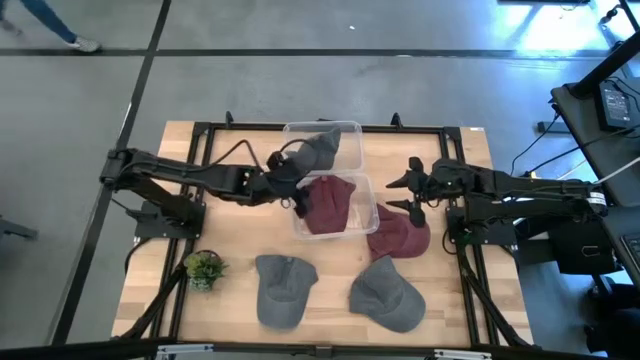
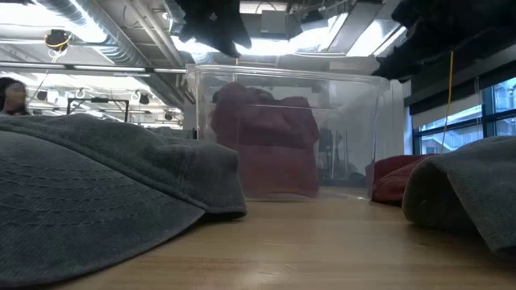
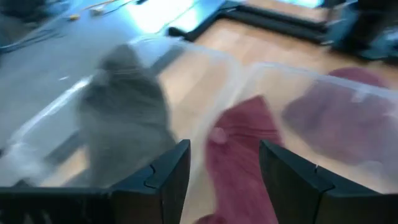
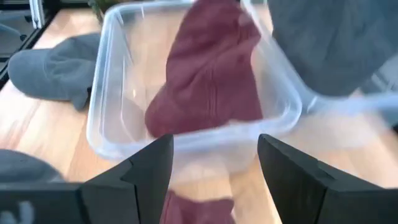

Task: Pick & Place hat
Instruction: Put the red cap into the bottom transparent bin

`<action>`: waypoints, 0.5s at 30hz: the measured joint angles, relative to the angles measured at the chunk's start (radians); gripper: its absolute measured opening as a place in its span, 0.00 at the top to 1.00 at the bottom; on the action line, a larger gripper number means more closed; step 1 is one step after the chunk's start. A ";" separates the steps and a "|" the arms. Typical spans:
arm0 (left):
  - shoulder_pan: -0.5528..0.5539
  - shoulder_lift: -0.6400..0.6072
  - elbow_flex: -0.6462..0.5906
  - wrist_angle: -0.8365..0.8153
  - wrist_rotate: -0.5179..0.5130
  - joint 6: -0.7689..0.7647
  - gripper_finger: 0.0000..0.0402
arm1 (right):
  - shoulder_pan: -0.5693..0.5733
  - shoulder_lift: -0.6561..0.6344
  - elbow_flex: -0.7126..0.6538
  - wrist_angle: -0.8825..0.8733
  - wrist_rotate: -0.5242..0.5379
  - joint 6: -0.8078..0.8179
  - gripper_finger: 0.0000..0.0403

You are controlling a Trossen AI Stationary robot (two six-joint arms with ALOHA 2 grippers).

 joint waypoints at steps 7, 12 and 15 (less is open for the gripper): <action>0.014 -0.121 -0.240 0.331 0.119 0.118 0.55 | 0.000 0.053 0.000 -0.106 0.041 0.112 0.42; 0.014 -0.170 -0.381 0.592 0.215 0.210 0.55 | 0.000 0.152 0.000 -0.186 0.096 0.169 0.42; 0.015 -0.179 -0.424 0.693 0.267 0.244 0.55 | 0.001 0.215 0.000 -0.190 0.096 0.193 0.42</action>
